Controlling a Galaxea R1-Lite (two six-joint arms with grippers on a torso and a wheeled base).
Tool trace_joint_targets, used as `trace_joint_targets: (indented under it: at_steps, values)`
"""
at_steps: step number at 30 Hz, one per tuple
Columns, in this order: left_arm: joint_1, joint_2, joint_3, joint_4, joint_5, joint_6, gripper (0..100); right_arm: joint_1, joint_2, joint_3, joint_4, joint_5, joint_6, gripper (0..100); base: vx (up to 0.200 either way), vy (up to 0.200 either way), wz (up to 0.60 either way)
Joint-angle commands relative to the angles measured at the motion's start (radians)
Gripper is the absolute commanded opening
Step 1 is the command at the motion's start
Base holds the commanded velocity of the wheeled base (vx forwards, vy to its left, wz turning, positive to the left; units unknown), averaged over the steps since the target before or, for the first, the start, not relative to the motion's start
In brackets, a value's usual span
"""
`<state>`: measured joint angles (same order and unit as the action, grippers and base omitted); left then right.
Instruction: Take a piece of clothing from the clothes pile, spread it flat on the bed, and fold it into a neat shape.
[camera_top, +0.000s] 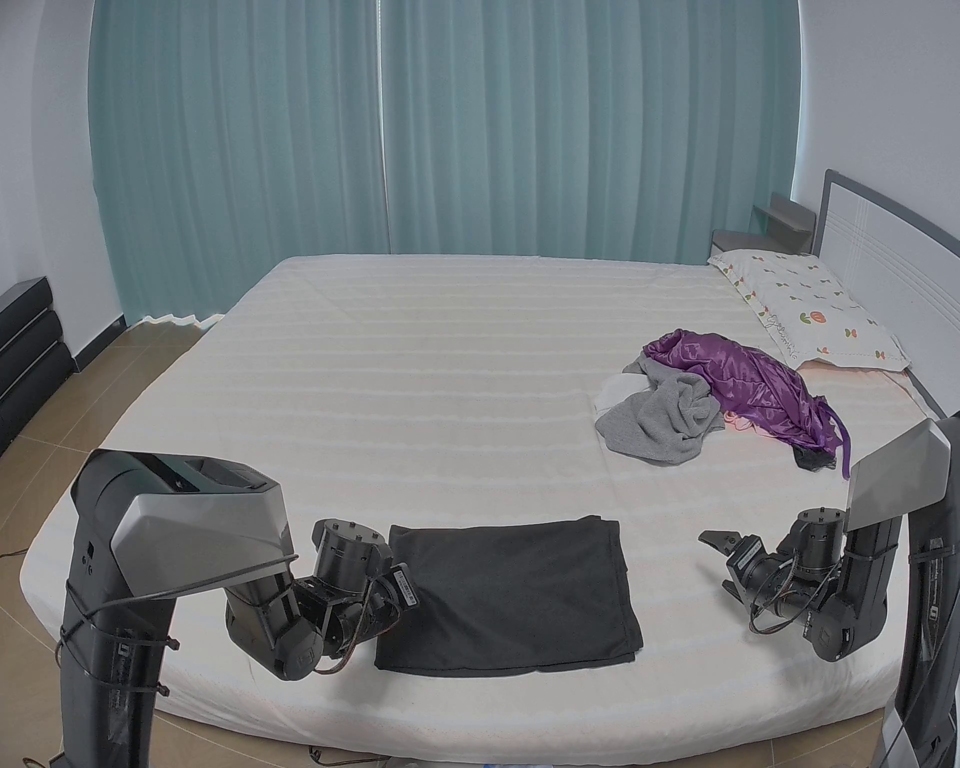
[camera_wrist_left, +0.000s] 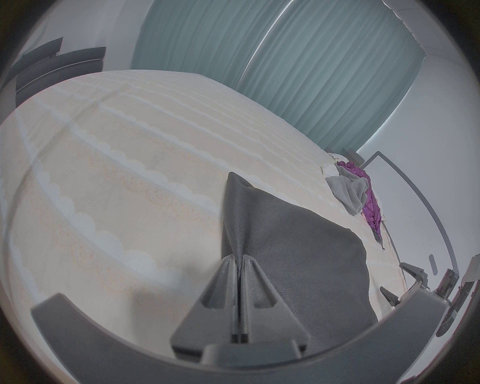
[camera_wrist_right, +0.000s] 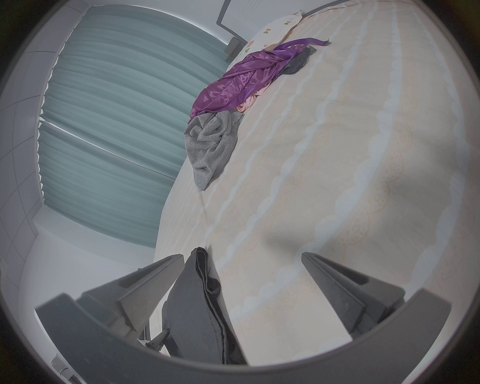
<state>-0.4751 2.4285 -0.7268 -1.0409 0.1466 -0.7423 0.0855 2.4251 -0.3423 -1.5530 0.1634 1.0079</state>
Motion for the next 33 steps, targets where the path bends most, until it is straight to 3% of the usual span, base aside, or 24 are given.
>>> trace_joint_targets:
  at_steps: [1,21,33]
  values:
    - [0.001,-0.003,0.001,-0.001,0.001,-0.002,0,0.0,0.002,0.0,-0.013,0.001,0.0,100,0.0,0.0,0.0]
    - [0.007,-0.011,0.004,-0.002,0.001,-0.051,0,0.002,0.003,0.002,-0.013,-0.002,0.0,100,0.0,0.0,0.0]
    - [0.013,-0.028,0.021,-0.002,0.002,-0.071,0,0.002,0.003,0.002,-0.013,-0.002,0.0,100,0.0,0.2,0.0]
